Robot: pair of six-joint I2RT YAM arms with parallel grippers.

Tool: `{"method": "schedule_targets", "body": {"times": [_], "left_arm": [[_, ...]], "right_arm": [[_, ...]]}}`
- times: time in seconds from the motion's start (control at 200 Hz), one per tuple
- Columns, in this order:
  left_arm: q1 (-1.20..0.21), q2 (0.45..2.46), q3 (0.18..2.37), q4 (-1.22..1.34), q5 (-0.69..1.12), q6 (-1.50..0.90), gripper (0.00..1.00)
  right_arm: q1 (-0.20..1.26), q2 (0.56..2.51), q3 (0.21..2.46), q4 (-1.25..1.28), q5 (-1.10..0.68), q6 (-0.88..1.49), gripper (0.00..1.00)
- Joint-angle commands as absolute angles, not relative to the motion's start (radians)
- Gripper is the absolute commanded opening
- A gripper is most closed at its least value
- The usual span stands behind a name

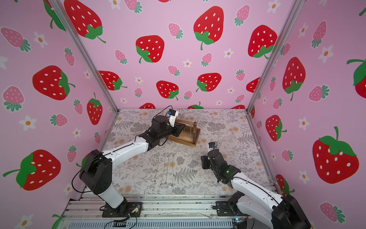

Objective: Take the necklace off the jewelry display stand
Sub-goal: Take off the necklace from the stand.

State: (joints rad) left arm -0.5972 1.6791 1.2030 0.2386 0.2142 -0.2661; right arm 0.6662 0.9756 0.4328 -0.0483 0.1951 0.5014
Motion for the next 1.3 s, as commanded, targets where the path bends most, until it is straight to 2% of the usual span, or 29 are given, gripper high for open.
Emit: {"method": "schedule_targets", "body": {"times": [0.0,0.21,0.33,0.52,0.535,0.57,0.83,1.291], "left_arm": [[-0.595,1.669,1.243,0.261,0.222,-0.267,0.27],[-0.595,1.666,1.258,0.251,0.221,-0.262,0.25],[-0.594,1.665,1.262,0.248,0.221,-0.262,0.15],[-0.595,1.662,1.27,0.233,0.218,-0.258,0.07],[-0.595,1.661,1.27,0.231,0.218,-0.259,0.02],[-0.595,1.658,1.269,0.229,0.216,-0.257,0.0],[-0.593,1.601,1.299,0.091,0.144,-0.232,0.0],[-0.538,1.56,1.449,-0.226,-0.143,-0.125,0.0]], "right_arm": [[0.66,0.981,0.454,-0.04,0.19,0.5,0.44],[0.66,0.985,0.454,-0.038,0.189,0.502,0.44],[0.661,0.985,0.454,-0.037,0.189,0.5,0.44],[0.66,0.99,0.456,-0.035,0.188,0.501,0.44],[0.66,0.991,0.456,-0.035,0.187,0.5,0.44],[0.66,0.991,0.456,-0.035,0.186,0.501,0.44],[0.66,0.987,0.456,-0.037,0.189,0.499,0.44],[0.659,0.977,0.454,-0.041,0.178,0.497,0.44]]}}
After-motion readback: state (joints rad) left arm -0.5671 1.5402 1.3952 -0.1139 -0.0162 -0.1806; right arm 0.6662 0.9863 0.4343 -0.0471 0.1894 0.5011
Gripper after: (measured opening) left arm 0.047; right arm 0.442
